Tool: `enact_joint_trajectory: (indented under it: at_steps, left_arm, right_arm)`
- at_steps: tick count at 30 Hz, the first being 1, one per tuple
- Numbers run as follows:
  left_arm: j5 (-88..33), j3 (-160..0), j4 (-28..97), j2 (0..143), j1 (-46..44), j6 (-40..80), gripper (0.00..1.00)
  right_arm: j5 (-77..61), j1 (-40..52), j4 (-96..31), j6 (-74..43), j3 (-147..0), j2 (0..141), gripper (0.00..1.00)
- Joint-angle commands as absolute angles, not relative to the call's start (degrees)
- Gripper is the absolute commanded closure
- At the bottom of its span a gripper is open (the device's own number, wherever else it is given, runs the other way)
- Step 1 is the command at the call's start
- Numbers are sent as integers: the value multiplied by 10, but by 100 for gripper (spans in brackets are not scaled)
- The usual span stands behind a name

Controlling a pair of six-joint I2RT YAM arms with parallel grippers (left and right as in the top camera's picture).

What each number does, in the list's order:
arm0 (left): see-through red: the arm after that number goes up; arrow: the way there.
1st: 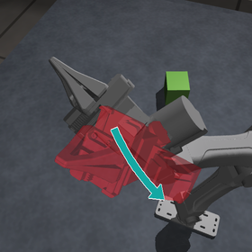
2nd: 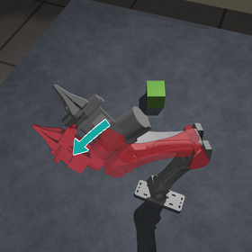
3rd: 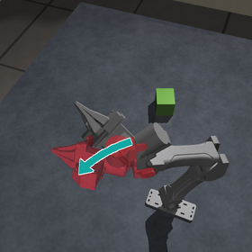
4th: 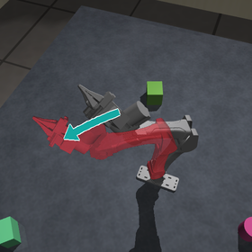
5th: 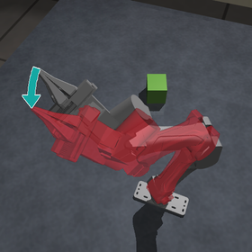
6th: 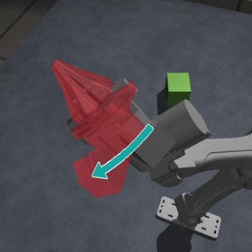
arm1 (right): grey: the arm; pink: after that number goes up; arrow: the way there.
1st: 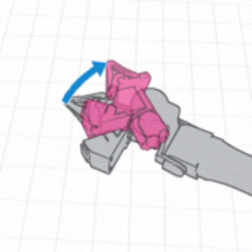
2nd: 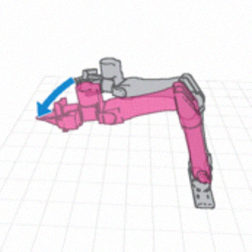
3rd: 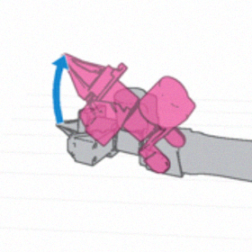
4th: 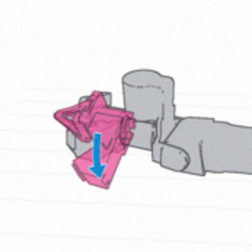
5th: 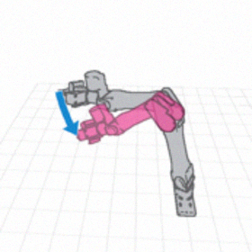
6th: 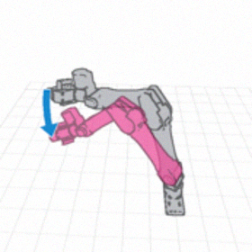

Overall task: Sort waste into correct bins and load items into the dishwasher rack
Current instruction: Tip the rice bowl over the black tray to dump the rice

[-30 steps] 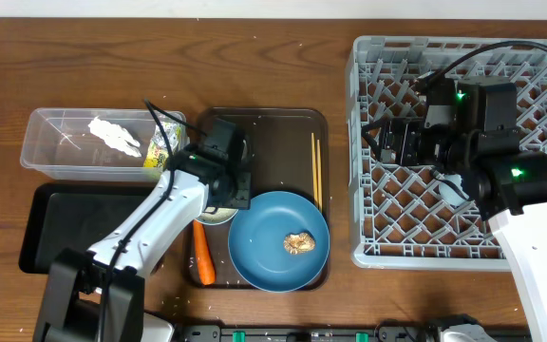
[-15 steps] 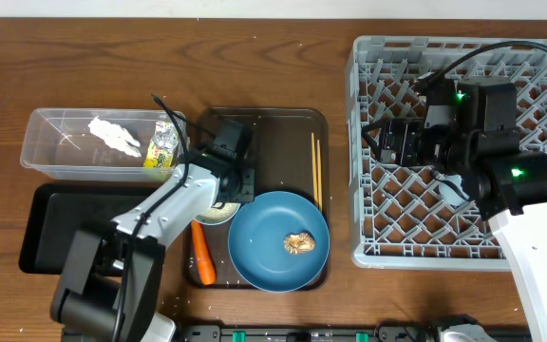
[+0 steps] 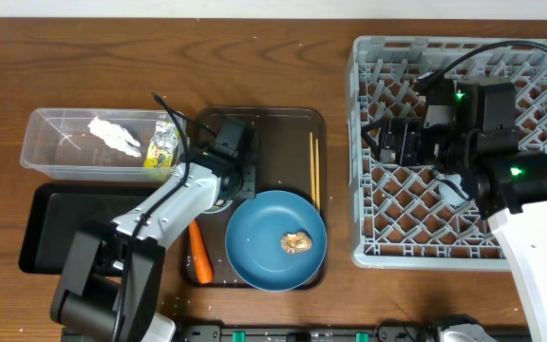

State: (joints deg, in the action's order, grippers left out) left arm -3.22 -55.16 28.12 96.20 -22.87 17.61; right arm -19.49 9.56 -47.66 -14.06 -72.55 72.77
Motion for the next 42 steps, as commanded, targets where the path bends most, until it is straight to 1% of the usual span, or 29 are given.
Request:
enact_joint_trajectory:
  at_steps: [1, 7, 12, 23, 27, 30, 34, 37, 42]
  left_arm:
    - [-34, -572, 284, 966, -226, 174, 94]
    - [-34, -611, 348, 959, -226, 170, 94]
    - [-34, -650, 422, 912, -226, 170, 94]
    - [-34, -652, 442, 748, -225, 173, 94]
    - [-34, -652, 472, 703, -199, 192, 94]
    - [-43, -652, 501, 667, -153, 203, 94]
    - [-77, -652, 533, 627, -52, 192, 94]
    - [-142, -648, 542, 616, 48, 169, 94]
    - [-285, -630, 541, 632, 221, 126, 94]
  right_arm:
    - [-193, 102, -476, -148, -733, 736, 14]
    - [-193, 102, -476, -147, -733, 739, 14]
    - [-193, 102, -476, -148, -733, 739, 14]
    - [-193, 102, -476, -148, -733, 739, 14]
    - [-196, 102, -480, -148, -733, 739, 14]
    - [-196, 102, -484, -148, -733, 739, 14]
    - [-196, 102, -486, -148, -733, 739, 15]
    - [-196, 102, -486, -148, -733, 739, 14]
    - [-196, 102, -485, -148, -733, 739, 14]
